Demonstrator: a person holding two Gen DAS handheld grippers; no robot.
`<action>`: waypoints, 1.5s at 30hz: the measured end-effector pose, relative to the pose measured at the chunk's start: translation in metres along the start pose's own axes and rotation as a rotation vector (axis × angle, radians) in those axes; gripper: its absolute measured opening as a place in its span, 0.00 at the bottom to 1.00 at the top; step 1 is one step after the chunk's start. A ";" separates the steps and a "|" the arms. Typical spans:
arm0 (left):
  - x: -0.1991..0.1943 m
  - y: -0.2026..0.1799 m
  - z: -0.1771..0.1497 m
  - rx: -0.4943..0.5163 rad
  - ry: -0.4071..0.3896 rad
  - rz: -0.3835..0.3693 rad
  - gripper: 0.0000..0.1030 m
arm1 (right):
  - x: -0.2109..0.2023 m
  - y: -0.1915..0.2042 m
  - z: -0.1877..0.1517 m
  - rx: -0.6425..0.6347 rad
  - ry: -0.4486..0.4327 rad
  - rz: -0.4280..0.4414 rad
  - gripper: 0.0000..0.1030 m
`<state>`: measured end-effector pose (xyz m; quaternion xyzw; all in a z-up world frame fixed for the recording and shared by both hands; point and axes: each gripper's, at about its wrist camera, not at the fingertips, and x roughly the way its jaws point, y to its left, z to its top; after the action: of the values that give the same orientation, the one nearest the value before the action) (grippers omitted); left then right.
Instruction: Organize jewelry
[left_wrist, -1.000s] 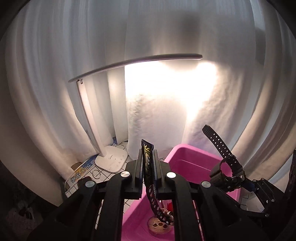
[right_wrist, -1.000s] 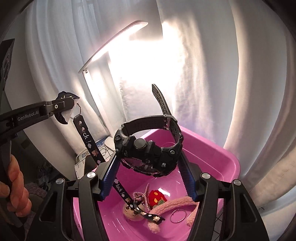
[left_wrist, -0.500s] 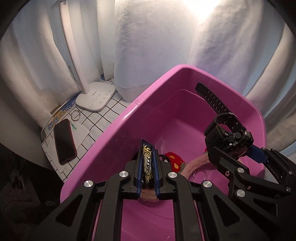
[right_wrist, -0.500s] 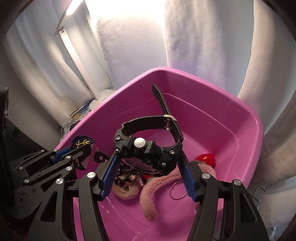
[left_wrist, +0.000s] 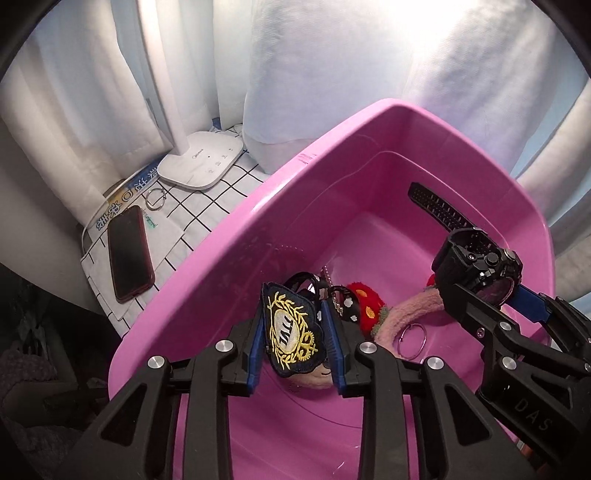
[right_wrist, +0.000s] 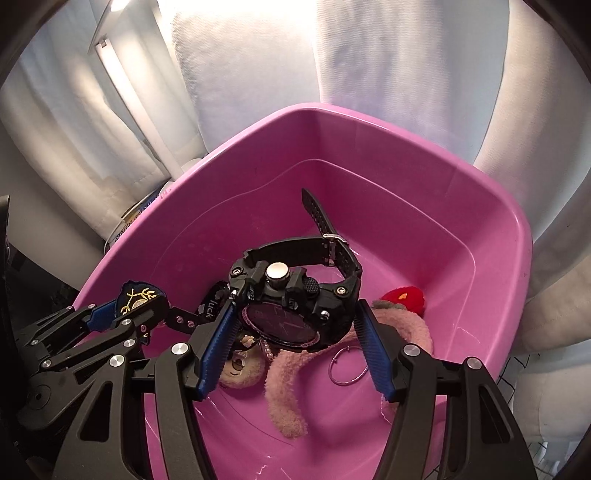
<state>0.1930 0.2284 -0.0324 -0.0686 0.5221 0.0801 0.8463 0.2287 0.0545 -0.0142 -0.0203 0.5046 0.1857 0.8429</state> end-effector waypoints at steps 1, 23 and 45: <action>0.000 0.000 0.000 0.003 0.000 0.004 0.29 | 0.001 0.001 0.001 0.003 0.002 -0.003 0.60; -0.038 0.010 -0.013 0.010 -0.069 0.031 0.85 | -0.048 0.010 -0.013 0.030 -0.097 -0.020 0.64; -0.073 0.016 -0.022 0.007 -0.129 0.037 0.94 | -0.069 0.012 -0.042 0.049 -0.123 -0.078 0.64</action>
<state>0.1381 0.2347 0.0221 -0.0507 0.4678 0.0985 0.8768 0.1605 0.0358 0.0260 -0.0079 0.4553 0.1410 0.8791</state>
